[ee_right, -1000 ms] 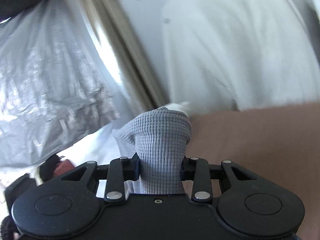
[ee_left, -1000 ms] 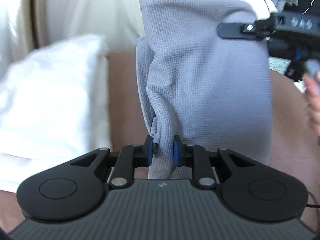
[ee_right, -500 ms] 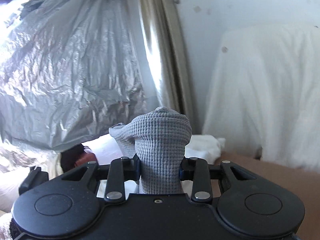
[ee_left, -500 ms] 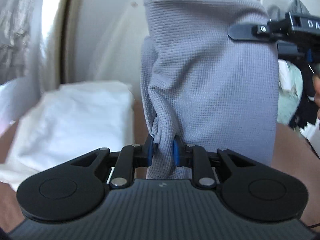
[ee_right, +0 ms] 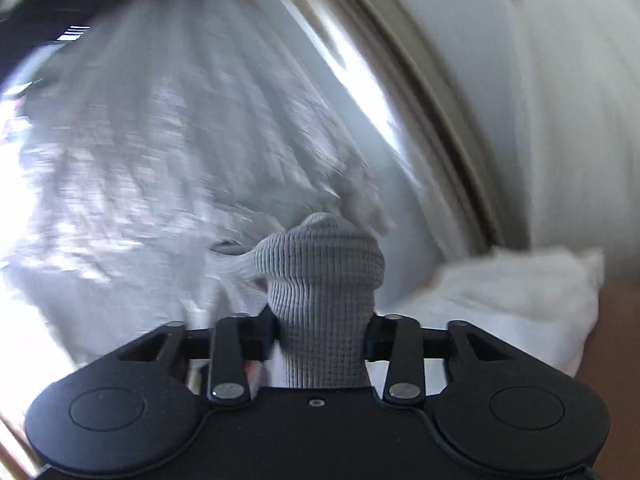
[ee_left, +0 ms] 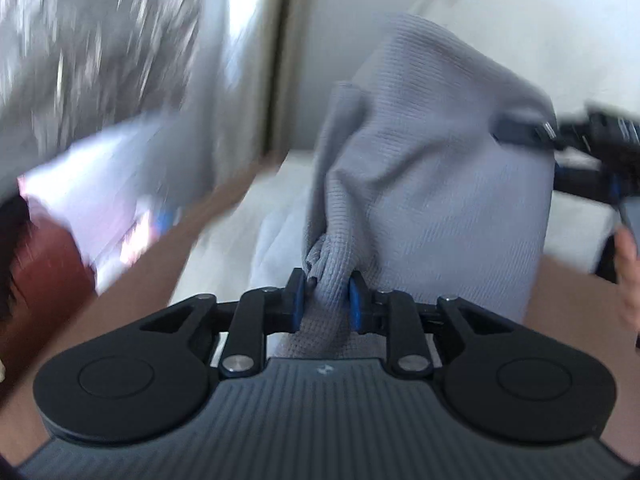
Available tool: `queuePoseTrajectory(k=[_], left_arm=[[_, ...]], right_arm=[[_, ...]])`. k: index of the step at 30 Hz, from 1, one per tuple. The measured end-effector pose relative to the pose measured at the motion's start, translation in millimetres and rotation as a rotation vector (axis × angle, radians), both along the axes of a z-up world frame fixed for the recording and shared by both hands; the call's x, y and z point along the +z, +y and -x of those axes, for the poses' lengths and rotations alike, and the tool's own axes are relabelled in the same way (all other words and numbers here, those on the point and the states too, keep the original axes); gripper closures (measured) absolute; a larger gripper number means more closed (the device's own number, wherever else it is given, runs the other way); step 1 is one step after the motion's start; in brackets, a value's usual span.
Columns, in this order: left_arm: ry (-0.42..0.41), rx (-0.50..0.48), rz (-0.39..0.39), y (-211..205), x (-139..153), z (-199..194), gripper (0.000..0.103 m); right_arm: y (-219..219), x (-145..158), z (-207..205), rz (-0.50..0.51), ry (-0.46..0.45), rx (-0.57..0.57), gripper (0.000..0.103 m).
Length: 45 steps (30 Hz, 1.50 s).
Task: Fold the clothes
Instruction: 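Lift the folded shirt with the left gripper while the right gripper holds its other end, then lower the folded shirt onto the white towel stack and open both grippers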
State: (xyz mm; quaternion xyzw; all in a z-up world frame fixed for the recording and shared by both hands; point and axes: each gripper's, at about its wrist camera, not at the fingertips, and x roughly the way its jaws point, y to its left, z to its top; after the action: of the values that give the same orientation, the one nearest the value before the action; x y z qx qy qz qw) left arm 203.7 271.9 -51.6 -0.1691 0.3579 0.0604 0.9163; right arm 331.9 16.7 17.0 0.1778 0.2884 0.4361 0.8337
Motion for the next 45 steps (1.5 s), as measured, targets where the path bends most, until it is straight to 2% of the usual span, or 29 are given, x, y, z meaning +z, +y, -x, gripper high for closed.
queuePoseTrajectory(k=[1,2,3,5,7,9,10,13,14,16,18,19,20,21,22,24,26,27,29,31,33,38,39,40,43,45], left_arm=[[0.057,0.029,0.068,15,-26,-14,0.08],[0.071,0.059,0.104,24,-46,-18,0.08],[0.046,0.071,0.109,30,-63,-13,0.078],[-0.001,0.072,0.17,45,-75,1,0.076],[-0.01,0.048,0.211,51,-69,9,0.077],[-0.041,0.03,0.169,52,-68,11,0.073],[-0.024,0.027,0.149,51,-71,10,0.073],[-0.004,0.024,0.168,49,-78,8,0.073],[-0.001,0.017,0.164,49,-76,6,0.073],[0.005,-0.004,0.141,47,-75,2,0.073],[0.012,-0.019,0.114,45,-74,6,0.073],[0.013,-0.016,0.105,43,-72,10,0.075],[0.014,-0.013,0.097,42,-70,15,0.08],[0.009,-0.009,0.104,43,-68,18,0.082],[0.003,-0.005,0.114,44,-66,22,0.083],[-0.009,0.004,0.135,46,-62,29,0.083],[0.001,0.004,0.173,48,-67,32,0.083],[0.011,0.005,0.165,48,-70,33,0.082],[0.043,0.001,0.128,44,-76,28,0.08],[0.068,0.004,0.098,39,-79,24,0.08],[0.078,0.005,0.052,32,-80,22,0.079],[0.081,0.017,-0.012,20,-74,21,0.076],[0.086,0.026,-0.012,18,-71,21,0.076],[0.079,0.031,-0.01,15,-67,25,0.074],[0.046,0.033,-0.002,5,-52,40,0.055],[0.031,0.011,-0.009,-5,-43,52,0.05]], right_arm=[[4,-28,-19,0.069,0.033,-0.05,0.042],[4,-52,-26,0.119,0.064,-0.105,0.042],[0,-75,-27,0.142,0.088,-0.146,0.042],[-14,-106,-13,0.096,0.119,-0.159,0.043],[-18,-109,13,0.064,0.114,-0.129,0.042],[-23,-112,39,0.032,0.109,-0.099,0.042],[-25,-114,52,0.016,0.107,-0.083,0.042],[-27,-116,86,-0.018,0.102,-0.035,0.042],[-21,-113,90,0.003,0.104,-0.014,0.041],[-2,-111,93,0.108,0.112,0.017,0.04],[21,-126,90,0.23,0.183,0.066,0.04],[31,-136,90,0.276,0.215,0.085,0.044],[36,-142,91,0.287,0.226,0.078,0.055],[38,-143,92,0.274,0.225,0.055,0.08],[40,-143,93,0.26,0.224,0.032,0.082],[43,-129,107,0.233,0.155,-0.002,0.083],[45,-113,126,0.249,0.084,-0.023,0.083],[48,-107,131,0.284,0.06,-0.021,0.083],[58,-109,136,0.421,0.023,-0.008,0.083],[67,-124,135,0.558,-0.001,0.002,0.083],[71,-139,140,0.628,-0.008,0.005,0.087],[57,-133,154,0.619,-0.042,-0.02,0.088],[57,-128,156,0.618,-0.055,-0.029,0.085],[55,-122,159,0.623,-0.076,-0.042,0.076],[34,-102,183,0.607,-0.158,-0.086,0.052],[19,-86,199,0.599,-0.197,-0.121,0.044]])
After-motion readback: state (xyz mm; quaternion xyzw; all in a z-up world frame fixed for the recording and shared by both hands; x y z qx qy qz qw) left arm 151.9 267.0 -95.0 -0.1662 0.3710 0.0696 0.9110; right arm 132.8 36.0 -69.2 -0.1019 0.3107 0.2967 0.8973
